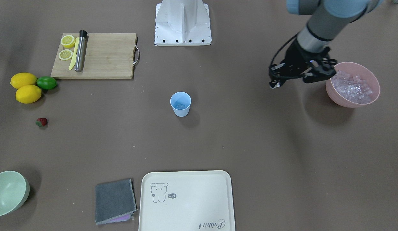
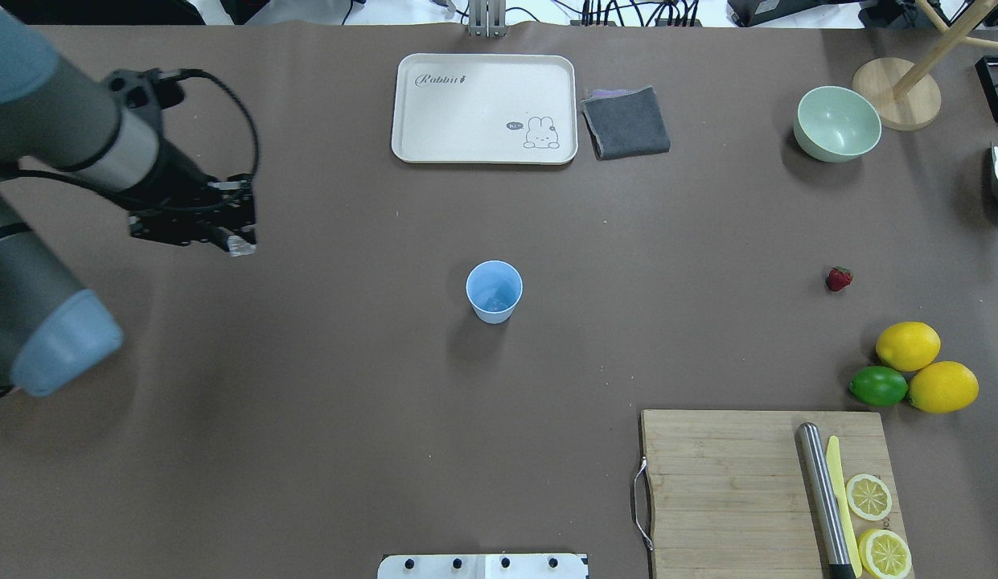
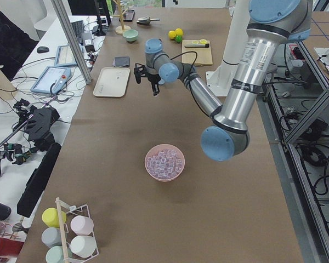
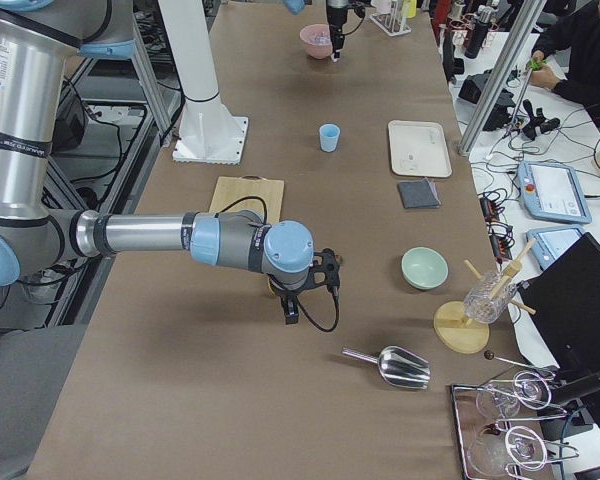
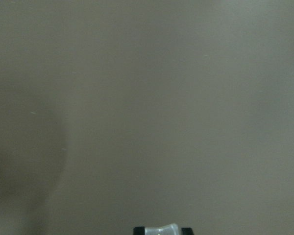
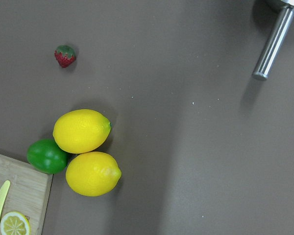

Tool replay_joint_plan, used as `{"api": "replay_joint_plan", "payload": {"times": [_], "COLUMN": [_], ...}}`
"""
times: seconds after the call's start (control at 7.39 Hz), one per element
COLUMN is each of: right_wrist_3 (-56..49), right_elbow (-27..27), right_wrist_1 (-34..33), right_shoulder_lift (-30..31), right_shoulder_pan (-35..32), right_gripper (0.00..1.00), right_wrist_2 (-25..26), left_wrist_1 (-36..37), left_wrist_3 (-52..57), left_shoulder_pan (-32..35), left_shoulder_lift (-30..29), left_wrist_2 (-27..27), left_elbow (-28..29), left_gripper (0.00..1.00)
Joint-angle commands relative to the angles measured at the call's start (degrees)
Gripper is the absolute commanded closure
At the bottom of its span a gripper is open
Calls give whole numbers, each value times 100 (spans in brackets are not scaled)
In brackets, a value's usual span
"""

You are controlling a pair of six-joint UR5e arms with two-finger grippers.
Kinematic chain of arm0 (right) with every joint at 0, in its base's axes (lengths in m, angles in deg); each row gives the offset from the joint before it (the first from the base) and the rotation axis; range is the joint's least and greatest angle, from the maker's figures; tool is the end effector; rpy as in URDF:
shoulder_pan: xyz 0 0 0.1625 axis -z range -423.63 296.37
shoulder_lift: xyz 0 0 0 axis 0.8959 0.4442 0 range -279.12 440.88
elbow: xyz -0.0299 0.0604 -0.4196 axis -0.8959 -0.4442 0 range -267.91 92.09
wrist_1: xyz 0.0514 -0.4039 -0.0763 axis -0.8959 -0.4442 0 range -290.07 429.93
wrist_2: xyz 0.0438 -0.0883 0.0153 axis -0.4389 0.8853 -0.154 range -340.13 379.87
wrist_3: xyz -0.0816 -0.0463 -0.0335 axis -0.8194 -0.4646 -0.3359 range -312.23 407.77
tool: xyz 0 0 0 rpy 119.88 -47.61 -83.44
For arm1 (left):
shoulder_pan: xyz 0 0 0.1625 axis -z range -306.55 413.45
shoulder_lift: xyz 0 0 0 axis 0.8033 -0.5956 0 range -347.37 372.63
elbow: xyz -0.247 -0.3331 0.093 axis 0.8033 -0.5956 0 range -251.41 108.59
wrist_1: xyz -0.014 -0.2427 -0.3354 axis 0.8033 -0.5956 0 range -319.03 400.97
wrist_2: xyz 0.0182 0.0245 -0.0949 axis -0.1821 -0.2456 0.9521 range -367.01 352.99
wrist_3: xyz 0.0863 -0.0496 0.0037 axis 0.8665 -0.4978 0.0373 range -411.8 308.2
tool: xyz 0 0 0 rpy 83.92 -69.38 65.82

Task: Put ice and strawberries in cup
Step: 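Carry the cube with the left gripper over the blue cup and release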

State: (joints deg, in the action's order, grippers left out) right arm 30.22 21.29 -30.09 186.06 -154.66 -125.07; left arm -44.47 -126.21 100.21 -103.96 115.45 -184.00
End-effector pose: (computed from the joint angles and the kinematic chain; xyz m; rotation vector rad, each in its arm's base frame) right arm 0.0585 -0.3722 0.6126 0.0594 -0.9630 -0.2154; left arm 0.3368 -0.4749 0.2355 -0.0675 0.9276 -0.2839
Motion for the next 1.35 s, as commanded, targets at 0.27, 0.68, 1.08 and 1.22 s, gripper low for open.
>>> {"api": "replay_joint_plan", "payload": {"times": [0.27,0.68,1.08,1.22], "right_wrist_3": [-2,6,15,15], "right_elbow": [-13,-13,-22,-22], "right_wrist_1": [0,0,0,0], "right_shoulder_lift": [28,20,20,20], "right_shoulder_pan": [-2,6,6,6], "right_gripper": [0,0,0,0], "right_wrist_2": [-8,-17,-17,-17], "left_wrist_1": [-304,-684,-755,-737], "left_wrist_3": [-1180,-1286,-1260,-1252], "left_shoulder_pan": [-1037,-1468,-1504,-1478], "left_shoulder_lift": [-2375,-2359,-2350,-2350], "left_wrist_2": [-750,-1198,-1207,-1224], "left_elbow": [1966,2145,2162,2127], "left_gripper": [100,88,3,3]}}
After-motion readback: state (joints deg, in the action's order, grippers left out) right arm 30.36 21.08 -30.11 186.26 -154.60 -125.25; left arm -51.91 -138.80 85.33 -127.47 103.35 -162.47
